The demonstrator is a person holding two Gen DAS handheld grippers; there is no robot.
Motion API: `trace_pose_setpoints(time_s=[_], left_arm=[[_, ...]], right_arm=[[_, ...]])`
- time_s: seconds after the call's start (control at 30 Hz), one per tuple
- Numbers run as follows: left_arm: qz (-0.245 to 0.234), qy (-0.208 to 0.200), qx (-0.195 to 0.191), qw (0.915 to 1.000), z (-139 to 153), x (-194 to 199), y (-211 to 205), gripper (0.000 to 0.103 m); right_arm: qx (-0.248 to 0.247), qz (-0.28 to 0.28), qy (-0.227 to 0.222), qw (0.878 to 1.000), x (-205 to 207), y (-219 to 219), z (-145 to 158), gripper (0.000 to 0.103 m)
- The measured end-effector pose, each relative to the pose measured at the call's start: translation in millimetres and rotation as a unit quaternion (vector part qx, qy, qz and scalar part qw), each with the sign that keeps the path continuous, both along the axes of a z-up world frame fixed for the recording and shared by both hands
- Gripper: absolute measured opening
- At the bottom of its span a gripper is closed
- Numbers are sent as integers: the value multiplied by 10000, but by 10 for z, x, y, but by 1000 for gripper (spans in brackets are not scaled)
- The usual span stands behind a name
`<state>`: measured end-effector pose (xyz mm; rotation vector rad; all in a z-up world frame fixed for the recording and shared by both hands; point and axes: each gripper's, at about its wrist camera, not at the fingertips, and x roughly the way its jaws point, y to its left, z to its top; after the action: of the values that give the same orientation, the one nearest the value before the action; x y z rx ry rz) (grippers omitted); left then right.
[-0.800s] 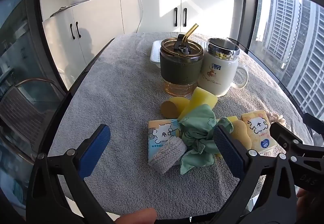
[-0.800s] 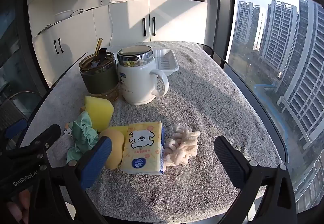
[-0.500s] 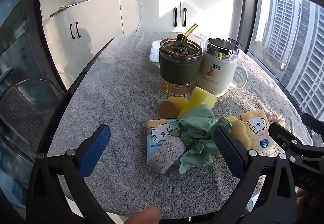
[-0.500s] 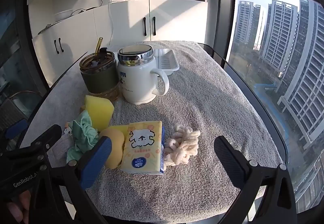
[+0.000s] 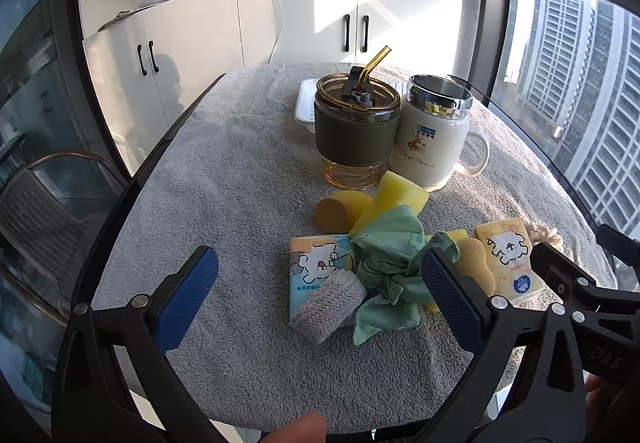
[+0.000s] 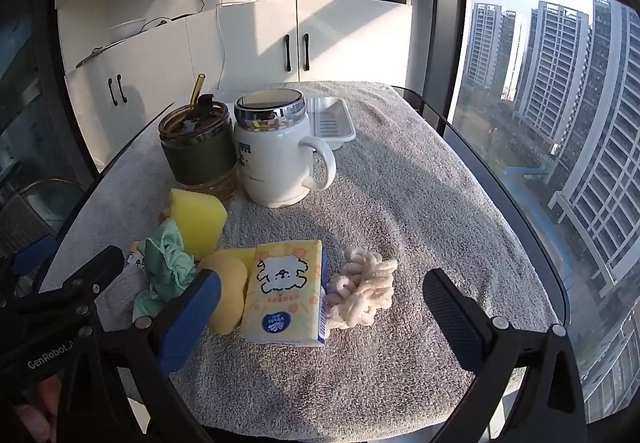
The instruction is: Organize soft objects
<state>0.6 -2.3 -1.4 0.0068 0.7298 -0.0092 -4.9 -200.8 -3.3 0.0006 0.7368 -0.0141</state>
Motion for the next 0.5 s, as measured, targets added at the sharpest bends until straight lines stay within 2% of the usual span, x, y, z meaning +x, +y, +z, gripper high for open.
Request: trace_pose_setpoints(time_s=[0.5], left_arm=[[-50, -13, -66, 10000, 18, -5, 13, 103]], right_arm=[[-5, 14, 14, 10000, 0, -2, 4, 103]])
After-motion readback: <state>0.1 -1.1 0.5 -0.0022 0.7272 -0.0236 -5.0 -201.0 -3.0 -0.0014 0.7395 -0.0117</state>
